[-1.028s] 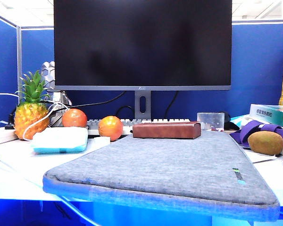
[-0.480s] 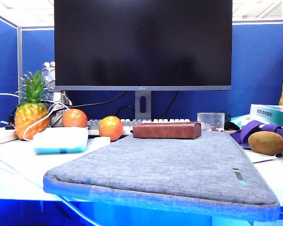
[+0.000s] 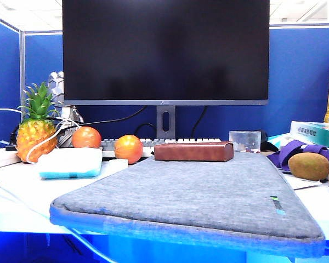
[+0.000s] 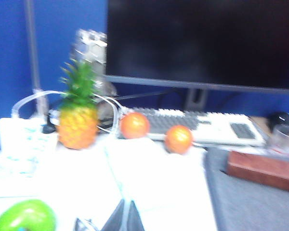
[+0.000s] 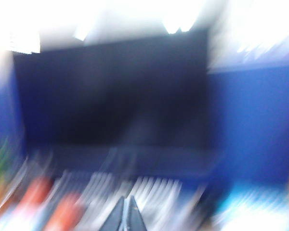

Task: Close the glasses case.

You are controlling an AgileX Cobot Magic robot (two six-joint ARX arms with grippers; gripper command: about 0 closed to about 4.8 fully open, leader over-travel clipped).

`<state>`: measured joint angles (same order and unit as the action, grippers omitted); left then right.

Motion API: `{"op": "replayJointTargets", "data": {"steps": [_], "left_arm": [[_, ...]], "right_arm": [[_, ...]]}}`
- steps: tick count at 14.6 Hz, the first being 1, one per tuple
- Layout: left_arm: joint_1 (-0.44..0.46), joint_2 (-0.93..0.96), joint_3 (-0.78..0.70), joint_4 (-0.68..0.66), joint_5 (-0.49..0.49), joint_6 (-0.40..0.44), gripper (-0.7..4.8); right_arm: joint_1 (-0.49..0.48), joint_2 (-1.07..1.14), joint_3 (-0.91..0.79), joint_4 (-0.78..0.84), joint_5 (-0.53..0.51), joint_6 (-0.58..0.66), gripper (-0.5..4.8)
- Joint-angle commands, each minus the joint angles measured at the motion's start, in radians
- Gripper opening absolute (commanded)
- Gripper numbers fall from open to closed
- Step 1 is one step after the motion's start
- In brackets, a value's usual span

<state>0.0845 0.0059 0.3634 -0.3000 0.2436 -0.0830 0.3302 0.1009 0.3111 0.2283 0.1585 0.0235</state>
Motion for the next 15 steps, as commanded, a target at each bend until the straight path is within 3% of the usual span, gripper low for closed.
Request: {"op": "replayJointTargets", "data": {"steps": [1,10,13,15], "left_arm": [[0.001,-0.001,-0.037,0.01,0.034,0.0,-0.04],[0.0,-0.001,-0.084,0.013,0.086,-0.09,-0.01],[-0.004,-0.002,-0.084,-0.032,0.101,-0.16,-0.01],[-0.005,-0.002,-0.084,-0.043,0.1,-0.16,-0.01]], "right_arm": [[-0.004,-0.098,-0.01,-0.162,0.075,-0.018,-0.06],[-0.004,-0.087,-0.274,-0.19,0.073,0.063,-0.06],[-0.004,-0.088,-0.29,-0.244,0.056,0.064,-0.06],[-0.004,-0.088,-0.29,-0.259,0.056,0.063,-0.06]]}}
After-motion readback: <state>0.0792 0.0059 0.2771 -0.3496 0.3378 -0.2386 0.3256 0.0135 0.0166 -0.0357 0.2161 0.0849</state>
